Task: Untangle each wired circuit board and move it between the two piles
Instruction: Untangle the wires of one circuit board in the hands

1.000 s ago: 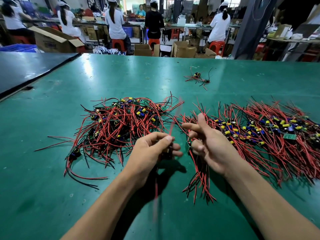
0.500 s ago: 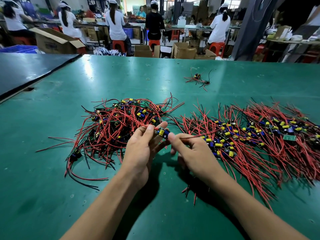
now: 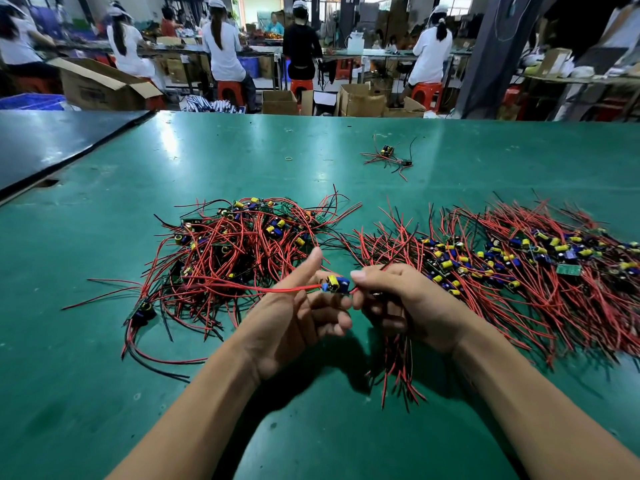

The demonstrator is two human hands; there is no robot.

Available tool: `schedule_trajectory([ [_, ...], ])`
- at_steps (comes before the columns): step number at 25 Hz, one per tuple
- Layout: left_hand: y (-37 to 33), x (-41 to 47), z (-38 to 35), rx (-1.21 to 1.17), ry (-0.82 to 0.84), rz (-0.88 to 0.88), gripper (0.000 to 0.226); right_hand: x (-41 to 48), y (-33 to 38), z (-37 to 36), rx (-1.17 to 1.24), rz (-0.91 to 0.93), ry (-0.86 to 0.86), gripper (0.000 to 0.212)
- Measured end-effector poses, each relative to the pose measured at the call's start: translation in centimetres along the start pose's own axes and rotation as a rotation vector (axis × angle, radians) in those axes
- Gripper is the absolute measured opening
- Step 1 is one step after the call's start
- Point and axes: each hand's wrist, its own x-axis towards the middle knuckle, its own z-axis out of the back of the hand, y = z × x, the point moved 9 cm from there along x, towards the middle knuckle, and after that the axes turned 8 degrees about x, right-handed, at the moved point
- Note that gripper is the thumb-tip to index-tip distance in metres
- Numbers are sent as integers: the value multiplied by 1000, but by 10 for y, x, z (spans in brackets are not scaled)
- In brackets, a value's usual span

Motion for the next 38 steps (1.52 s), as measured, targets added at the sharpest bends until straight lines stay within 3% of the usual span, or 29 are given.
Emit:
schedule_trajectory([
  [3, 1, -1, -5, 60, 39, -39, 12, 2, 3, 11, -43, 54, -97, 30],
  [9, 1, 1, 1, 120, -24, -98, 27, 6, 4, 25, 51, 119, -229, 28],
  [14, 11, 1, -3, 238, -34, -23, 10, 6, -2, 15, -28, 94, -213, 31],
  [18, 12, 2, -3, 191, -68, -39, 10, 6, -9, 0, -10, 26, -127, 36],
  [21, 6, 2, 2, 255, -118, -123, 11, 5, -10, -7, -109, 26, -54, 38],
  [26, 2, 0, 1, 372, -143, -156, 17, 9, -6, 7, -310, 95, -104, 44],
  [30, 3, -3, -3, 375, -105, -114, 10, 6, 17, 33, -578, 289, -314, 37],
  [32, 3, -3, -5, 383, -87, -104, 7, 2, 25, 41, -603, 354, -392, 35],
  [35, 3, -5, -8, 395, -51, -91, 7, 1, 18, 54, -378, 296, -466, 43],
  [38, 4, -6, -9, 445, -34, -97, 5, 6, -9, 52, 200, 43, -434, 59],
])
